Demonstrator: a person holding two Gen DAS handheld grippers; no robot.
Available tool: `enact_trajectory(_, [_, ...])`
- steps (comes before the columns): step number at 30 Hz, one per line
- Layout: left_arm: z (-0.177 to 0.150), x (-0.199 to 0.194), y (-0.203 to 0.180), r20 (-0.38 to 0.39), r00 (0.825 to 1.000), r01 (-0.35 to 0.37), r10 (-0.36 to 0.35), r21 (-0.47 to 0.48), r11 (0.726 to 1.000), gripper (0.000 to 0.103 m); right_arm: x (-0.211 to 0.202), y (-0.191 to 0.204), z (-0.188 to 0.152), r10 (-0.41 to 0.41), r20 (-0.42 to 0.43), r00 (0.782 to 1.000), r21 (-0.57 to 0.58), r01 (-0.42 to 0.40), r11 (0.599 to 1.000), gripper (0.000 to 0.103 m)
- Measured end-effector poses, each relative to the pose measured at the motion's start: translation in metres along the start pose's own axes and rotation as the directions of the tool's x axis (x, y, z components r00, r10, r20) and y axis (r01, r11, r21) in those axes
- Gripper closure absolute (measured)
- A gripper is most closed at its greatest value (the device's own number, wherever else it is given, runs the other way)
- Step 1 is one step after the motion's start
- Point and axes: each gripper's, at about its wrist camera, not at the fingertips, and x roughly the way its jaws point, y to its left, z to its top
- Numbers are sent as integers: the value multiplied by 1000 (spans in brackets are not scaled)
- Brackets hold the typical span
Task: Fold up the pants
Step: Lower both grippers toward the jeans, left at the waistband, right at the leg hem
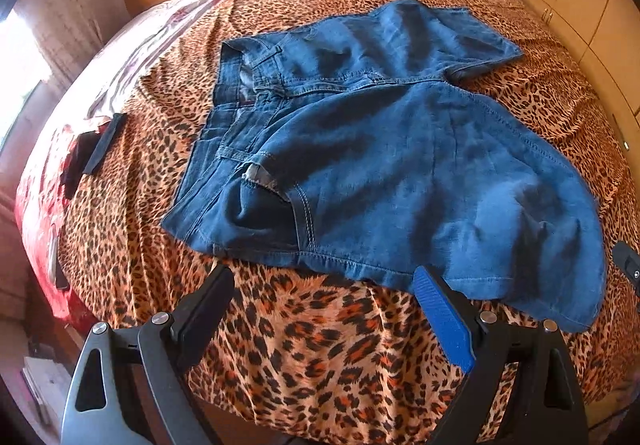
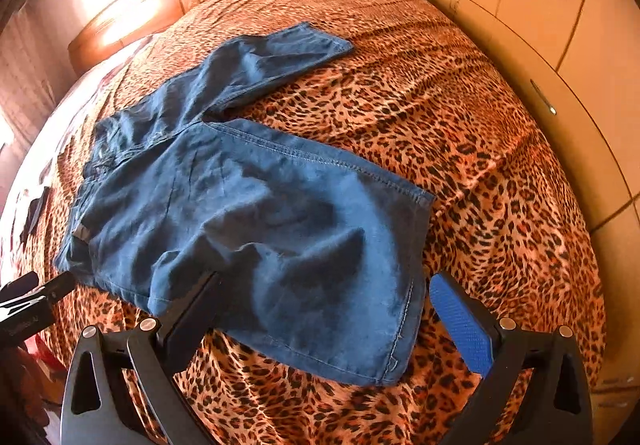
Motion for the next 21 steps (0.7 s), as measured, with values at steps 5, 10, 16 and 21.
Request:
enact_trajectory(5, [18, 26, 13, -39, 999, 24, -22, 53, 998, 11, 13, -17, -6, -36, -48, 998, 141, 43, 989, 1])
enact_trajectory(10, [39, 83, 52, -240, 968, 68, -70, -13, 998, 11, 41, -64, -20, -70, -162, 984, 336, 122, 934, 1])
enact_trajectory(16, [43, 152, 136, -419, 878, 82, -231, -344, 935, 13, 75, -109, -43, -17, -264, 964, 552, 166, 817, 1])
enact_trajectory(21, [54, 171, 151, -398, 862, 109, -313, -457, 883, 6, 89, -94, -39, -29, -272, 962, 530, 175, 830, 1])
